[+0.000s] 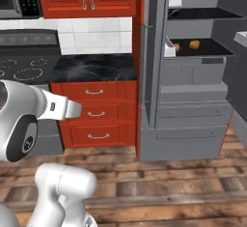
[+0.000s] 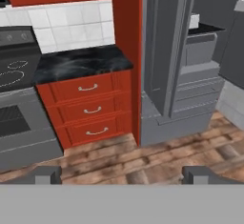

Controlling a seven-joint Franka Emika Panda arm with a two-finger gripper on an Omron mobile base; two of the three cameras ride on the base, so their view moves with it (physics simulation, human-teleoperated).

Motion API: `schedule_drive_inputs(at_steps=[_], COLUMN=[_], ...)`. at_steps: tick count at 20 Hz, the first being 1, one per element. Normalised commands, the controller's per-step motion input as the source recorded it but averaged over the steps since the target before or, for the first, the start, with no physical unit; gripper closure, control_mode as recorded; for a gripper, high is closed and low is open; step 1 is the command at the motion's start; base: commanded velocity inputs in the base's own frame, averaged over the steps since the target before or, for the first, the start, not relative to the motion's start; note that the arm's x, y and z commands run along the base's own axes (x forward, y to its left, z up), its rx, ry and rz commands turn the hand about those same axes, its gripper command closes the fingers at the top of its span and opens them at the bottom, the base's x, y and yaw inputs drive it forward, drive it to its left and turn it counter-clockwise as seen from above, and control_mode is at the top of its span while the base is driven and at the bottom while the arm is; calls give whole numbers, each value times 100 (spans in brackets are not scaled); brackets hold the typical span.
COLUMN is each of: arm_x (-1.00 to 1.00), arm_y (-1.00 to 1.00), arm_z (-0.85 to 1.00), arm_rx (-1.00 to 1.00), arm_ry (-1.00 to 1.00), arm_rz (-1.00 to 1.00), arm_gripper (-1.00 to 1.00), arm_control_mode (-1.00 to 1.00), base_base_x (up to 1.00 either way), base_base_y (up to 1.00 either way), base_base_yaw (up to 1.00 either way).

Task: Gather the onion and potato from the fridge and place them on a tray on the dining counter. Then gather the steak and fish from the fridge and place them on the other tray.

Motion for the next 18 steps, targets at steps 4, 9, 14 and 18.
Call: schedule_drive_inputs(at_steps=[4, 9, 14, 18], arm_x=[0, 0, 0, 0], arm_y=[0, 0, 0, 0], arm_z=[0, 0, 0, 0], arm_rx=[0, 0, 0, 0], arm_ry=[0, 0, 0, 0], arm_rz=[0, 0, 0, 0], arm_gripper=[-100, -100, -100, -100], arm_control_mode=[100, 100, 100, 100], base_base_x=[0, 0, 0, 0], base_base_y=[-76, -80, -84, -75], base_base_yaw=[30, 24, 19, 17])
